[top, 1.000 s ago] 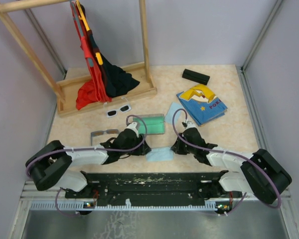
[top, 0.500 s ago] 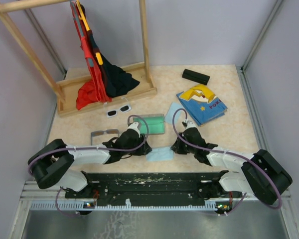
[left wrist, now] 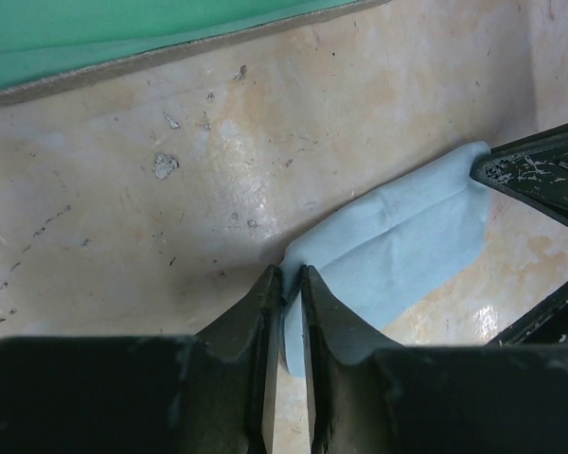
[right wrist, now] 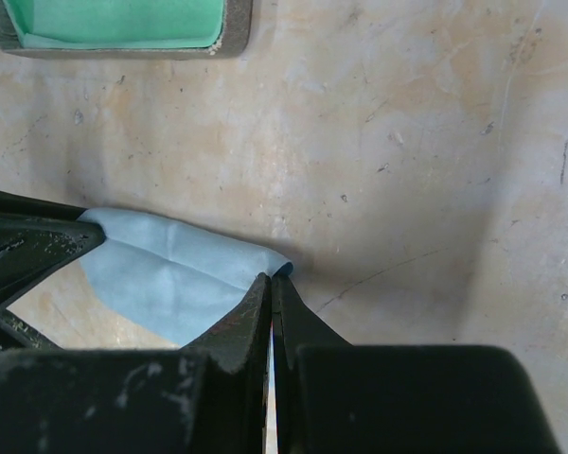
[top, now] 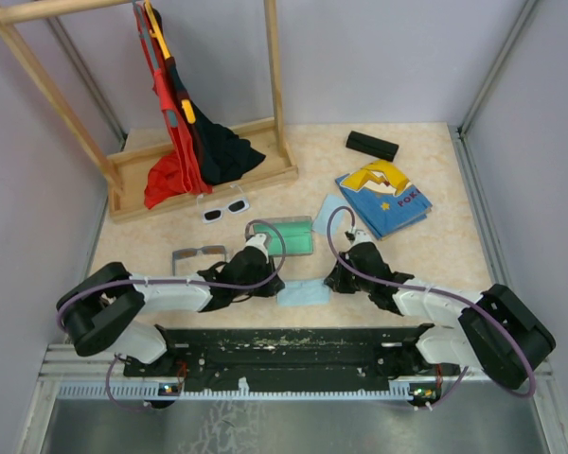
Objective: Organize the sunglasses
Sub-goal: Pick up the glasses cleaning cloth from the center of the board.
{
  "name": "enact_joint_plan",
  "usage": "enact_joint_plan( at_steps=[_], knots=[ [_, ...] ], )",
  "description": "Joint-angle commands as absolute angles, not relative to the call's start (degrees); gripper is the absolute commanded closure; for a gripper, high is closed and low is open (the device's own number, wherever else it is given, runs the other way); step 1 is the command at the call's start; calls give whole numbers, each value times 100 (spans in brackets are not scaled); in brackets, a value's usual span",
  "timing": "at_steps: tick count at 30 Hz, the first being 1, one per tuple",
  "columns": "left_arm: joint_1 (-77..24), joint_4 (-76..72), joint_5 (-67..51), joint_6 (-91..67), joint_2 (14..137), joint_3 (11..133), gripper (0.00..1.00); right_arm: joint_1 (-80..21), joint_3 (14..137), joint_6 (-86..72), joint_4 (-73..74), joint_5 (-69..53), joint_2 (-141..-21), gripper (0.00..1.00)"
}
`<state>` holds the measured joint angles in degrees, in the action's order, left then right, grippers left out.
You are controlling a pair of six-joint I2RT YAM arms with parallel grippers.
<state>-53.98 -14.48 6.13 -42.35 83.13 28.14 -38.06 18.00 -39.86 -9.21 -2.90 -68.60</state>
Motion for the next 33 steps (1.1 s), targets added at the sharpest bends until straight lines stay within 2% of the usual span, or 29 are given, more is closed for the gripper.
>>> enact_joint_plan(
  at_steps=[1,8,33],
  knots=[
    [-5437,-1480,759,-3798,8376,2864,83,-3788,1870,-3660,-1344,-543,-6728,100],
    [-5423,-1651,866,-3397,8099,2889,96,-3788,1907,-3678,-1662,-603,-6704,100],
    [-4900,-1881,1709,-2737,7637,3081,97,-3782,3154,-3858,-2269,-32,-7891,100]
  ],
)
